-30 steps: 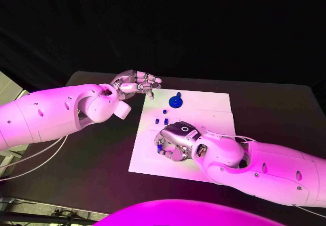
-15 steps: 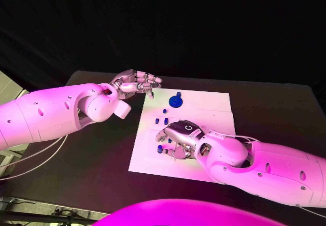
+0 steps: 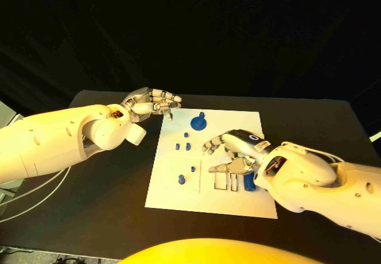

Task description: Assemble the parts on the task board

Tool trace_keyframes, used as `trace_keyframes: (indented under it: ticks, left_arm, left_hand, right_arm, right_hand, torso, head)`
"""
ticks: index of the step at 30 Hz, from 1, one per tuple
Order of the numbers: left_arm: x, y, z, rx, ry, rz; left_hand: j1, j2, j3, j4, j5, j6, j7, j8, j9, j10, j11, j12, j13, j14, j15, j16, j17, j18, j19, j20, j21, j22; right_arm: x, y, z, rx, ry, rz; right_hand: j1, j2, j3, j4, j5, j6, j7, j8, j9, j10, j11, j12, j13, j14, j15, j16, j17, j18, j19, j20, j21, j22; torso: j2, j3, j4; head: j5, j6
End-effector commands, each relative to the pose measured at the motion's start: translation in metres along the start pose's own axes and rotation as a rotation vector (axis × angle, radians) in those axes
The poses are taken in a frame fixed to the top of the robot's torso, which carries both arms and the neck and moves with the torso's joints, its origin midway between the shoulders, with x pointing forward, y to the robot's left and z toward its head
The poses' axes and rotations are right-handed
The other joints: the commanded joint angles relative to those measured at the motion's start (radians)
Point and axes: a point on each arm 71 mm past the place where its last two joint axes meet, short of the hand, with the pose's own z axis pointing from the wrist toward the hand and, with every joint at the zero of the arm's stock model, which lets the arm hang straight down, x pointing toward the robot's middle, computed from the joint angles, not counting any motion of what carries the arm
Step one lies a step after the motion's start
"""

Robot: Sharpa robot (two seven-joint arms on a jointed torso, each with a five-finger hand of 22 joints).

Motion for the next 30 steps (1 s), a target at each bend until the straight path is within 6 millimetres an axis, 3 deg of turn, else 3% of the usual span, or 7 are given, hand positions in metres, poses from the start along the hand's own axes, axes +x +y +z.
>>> trace_keyframes:
  ticks: [1, 7, 9, 13, 19, 23, 30]
  left_arm:
    - [0.002, -0.001, 0.0, 0.008, 0.021, -0.011]
    - [0.003, -0.002, -0.001, 0.021, 0.022, -0.012]
    - [0.003, -0.002, -0.001, 0.023, 0.022, -0.012]
    - [0.002, -0.002, -0.002, 0.025, 0.022, -0.012]
    - [0.003, -0.001, -0.002, 0.028, 0.023, -0.014]
    - [0.003, 0.0, -0.004, 0.027, 0.023, -0.016]
    - [0.004, 0.002, -0.005, 0.025, 0.024, -0.018]
  left_hand:
    - [0.005, 0.002, -0.005, -0.001, 0.006, -0.007, 0.021, 0.005, -0.001, -0.005, -0.001, 0.002, -0.001, -0.003, 0.007, 0.0, 0.002, 0.014, 0.001, 0.003, -0.006, -0.001]
    - [0.004, 0.002, -0.006, 0.0, 0.006, -0.008, 0.021, 0.006, -0.001, -0.005, -0.001, 0.003, -0.001, -0.003, 0.007, 0.0, 0.002, 0.014, 0.0, 0.003, -0.007, -0.002]
    - [0.004, 0.002, -0.006, 0.0, 0.006, -0.008, 0.021, 0.006, -0.001, -0.005, -0.001, 0.003, -0.001, -0.003, 0.007, 0.0, 0.002, 0.014, 0.0, 0.003, -0.007, -0.002]
    - [0.004, 0.002, -0.006, 0.0, 0.006, -0.008, 0.021, 0.006, -0.001, -0.005, -0.001, 0.003, -0.001, -0.003, 0.007, 0.0, 0.002, 0.014, 0.0, 0.003, -0.007, -0.002]
    - [0.004, 0.002, -0.006, 0.0, 0.006, -0.008, 0.021, 0.006, -0.001, -0.005, -0.001, 0.003, -0.001, -0.003, 0.007, 0.0, 0.002, 0.014, 0.0, 0.003, -0.007, -0.002]
    - [0.004, 0.003, -0.006, 0.001, 0.006, -0.007, 0.02, 0.007, -0.001, -0.004, -0.001, 0.004, -0.002, -0.004, 0.007, 0.0, 0.002, 0.014, 0.0, 0.004, -0.008, -0.002]
    - [0.004, 0.003, -0.006, 0.001, 0.006, -0.007, 0.02, 0.007, -0.001, -0.004, -0.001, 0.004, -0.002, -0.004, 0.007, 0.0, 0.002, 0.014, 0.0, 0.004, -0.008, -0.002]
  right_arm:
    - [-0.017, -0.023, -0.016, 0.106, -0.003, 0.236]
    - [-0.036, -0.07, -0.052, 0.313, 0.005, 0.325]
    - [-0.038, -0.081, -0.065, 0.376, 0.019, 0.327]
    - [-0.039, -0.097, -0.088, 0.491, 0.044, 0.302]
    - [-0.024, -0.106, -0.108, 0.62, 0.093, 0.254]
    - [-0.01, -0.104, -0.107, 0.65, 0.111, 0.243]
    - [0.007, -0.098, -0.099, 0.671, 0.128, 0.236]
  right_hand:
    - [-0.026, 0.026, -0.012, 0.002, -0.003, 0.049, 0.006, 0.032, 0.004, 0.101, -0.006, 0.055, 0.017, 0.024, -0.004, 0.034, 0.057, -0.016, 0.033, -0.007, 0.115, 0.05]
    - [-0.13, 0.053, -0.048, -0.014, 0.019, 0.098, -0.043, 0.101, 0.02, 0.326, -0.06, 0.27, 0.162, 0.046, -0.051, 0.083, 0.138, -0.039, 0.073, -0.042, 0.293, 0.112]
    - [-0.175, 0.068, -0.089, 0.0, 0.065, 0.078, -0.058, 0.185, 0.06, 0.37, -0.072, 0.841, 0.814, 0.062, -0.066, 0.124, 0.211, -0.054, 0.086, -0.054, 0.375, 0.147]
    - [-0.247, 0.112, -0.159, 0.005, 0.062, 0.052, -0.069, 0.318, 0.125, 0.48, -0.085, 1.195, 1.291, 0.099, -0.066, 0.235, 0.433, -0.084, 0.12, -0.062, 0.589, 0.212]
    - [-0.297, 0.136, -0.198, 0.005, 0.046, 0.048, -0.072, 0.346, 0.134, 0.537, -0.088, 1.261, 1.396, 0.117, -0.067, 0.279, 0.54, -0.102, 0.138, -0.064, 0.705, 0.236]
    - [-0.302, 0.135, -0.204, 0.005, 0.046, 0.051, -0.073, 0.348, 0.135, 0.545, -0.089, 1.269, 1.408, 0.12, -0.068, 0.286, 0.556, -0.104, 0.14, -0.064, 0.722, 0.24]
    - [-0.312, 0.129, -0.211, 0.006, 0.049, 0.055, -0.075, 0.351, 0.135, 0.557, -0.09, 1.281, 1.427, 0.123, -0.069, 0.293, 0.575, -0.108, 0.144, -0.064, 0.745, 0.244]
  torso:
    - [-0.005, -0.0014, -0.0069]
    - [-0.01, -0.0005, -0.0172]
    - [-0.01, 0.0018, -0.0209]
    - [-0.013, 0.0022, -0.0236]
    - [-0.012, 0.0015, -0.0218]
    - [-0.012, 0.0038, -0.0207]
    - [-0.012, 0.0, -0.0185]
  head:
    - [-0.024, 0.006]
    - [-0.044, 0.016]
    - [-0.047, 0.018]
    - [-0.058, 0.019]
    - [-0.064, 0.016]
    - [-0.066, 0.015]
    - [-0.068, 0.013]
